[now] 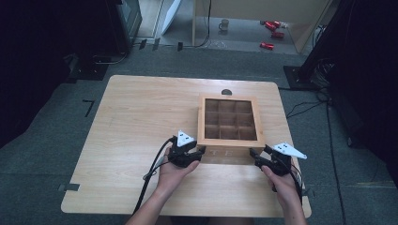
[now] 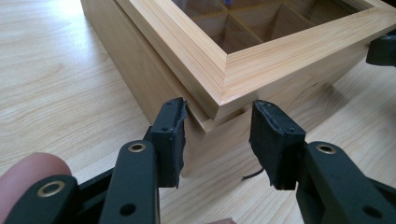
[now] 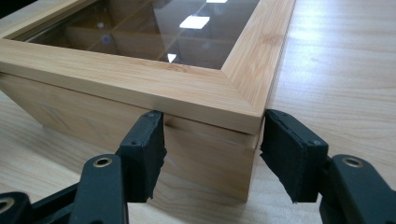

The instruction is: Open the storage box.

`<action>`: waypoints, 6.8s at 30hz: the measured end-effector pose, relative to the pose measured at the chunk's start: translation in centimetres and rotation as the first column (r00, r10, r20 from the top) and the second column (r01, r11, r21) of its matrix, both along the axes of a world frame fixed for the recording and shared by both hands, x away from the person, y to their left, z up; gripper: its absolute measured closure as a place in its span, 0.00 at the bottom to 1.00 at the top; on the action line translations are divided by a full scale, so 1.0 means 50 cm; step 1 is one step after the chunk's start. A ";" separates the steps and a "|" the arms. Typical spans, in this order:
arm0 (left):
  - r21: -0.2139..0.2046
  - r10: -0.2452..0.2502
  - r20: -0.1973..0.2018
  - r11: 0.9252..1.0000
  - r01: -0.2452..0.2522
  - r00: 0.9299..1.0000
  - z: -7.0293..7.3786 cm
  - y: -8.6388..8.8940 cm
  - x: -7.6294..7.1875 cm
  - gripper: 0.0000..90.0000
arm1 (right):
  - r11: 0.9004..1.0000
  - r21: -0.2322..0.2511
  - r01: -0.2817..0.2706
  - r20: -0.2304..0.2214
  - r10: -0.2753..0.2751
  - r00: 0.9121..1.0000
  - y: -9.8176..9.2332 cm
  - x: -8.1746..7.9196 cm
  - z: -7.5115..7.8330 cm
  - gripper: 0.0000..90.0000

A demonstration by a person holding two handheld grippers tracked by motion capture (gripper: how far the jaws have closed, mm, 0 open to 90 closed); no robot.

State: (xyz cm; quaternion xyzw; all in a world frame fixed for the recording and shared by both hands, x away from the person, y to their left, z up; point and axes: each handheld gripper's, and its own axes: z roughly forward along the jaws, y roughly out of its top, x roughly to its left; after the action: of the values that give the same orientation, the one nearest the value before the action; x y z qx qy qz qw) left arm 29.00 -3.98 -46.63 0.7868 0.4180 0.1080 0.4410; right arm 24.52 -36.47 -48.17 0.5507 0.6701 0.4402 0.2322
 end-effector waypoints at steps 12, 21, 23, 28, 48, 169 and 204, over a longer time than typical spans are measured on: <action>0.006 0.023 0.035 1.000 -0.023 0.999 0.004 0.020 -0.008 0.42 | 0.999 -0.033 0.033 0.015 -0.033 0.999 0.012 -0.003 0.015 0.44; 0.070 0.097 -0.003 0.993 -0.096 0.995 -0.050 0.107 -0.034 0.33 | 0.998 -0.028 0.052 0.065 -0.050 0.997 0.014 -0.004 0.043 0.43; 0.076 0.105 -0.007 0.992 -0.104 0.994 -0.054 0.116 -0.037 0.33 | 0.998 -0.030 0.052 0.073 -0.050 0.996 0.013 -0.003 0.048 0.42; 0.106 0.116 -0.006 0.988 -0.115 0.993 -0.069 0.141 -0.048 0.31 | 0.998 -0.037 0.057 0.101 -0.053 0.994 0.012 0.004 0.065 0.39; 0.218 0.122 0.026 0.968 -0.124 0.992 -0.105 0.145 -0.072 0.24 | 0.994 -0.105 0.028 0.170 -0.010 0.985 0.011 0.058 0.137 0.35; 0.216 0.103 0.017 0.971 -0.104 0.995 -0.104 0.142 -0.067 0.22 | 0.996 0.047 0.075 0.216 -0.083 0.973 -0.062 0.418 0.210 0.74; 0.218 0.098 0.018 0.971 -0.100 0.995 -0.104 0.141 -0.067 0.23 | 0.977 0.044 0.209 0.151 -0.213 0.965 -0.032 0.461 0.192 0.48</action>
State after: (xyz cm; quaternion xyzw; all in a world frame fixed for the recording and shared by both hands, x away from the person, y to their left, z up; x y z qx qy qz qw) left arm 25.67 3.06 -51.86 0.8084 0.4407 0.1781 0.3473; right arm 47.56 -38.07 -38.57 0.5864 0.5814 0.4636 0.3212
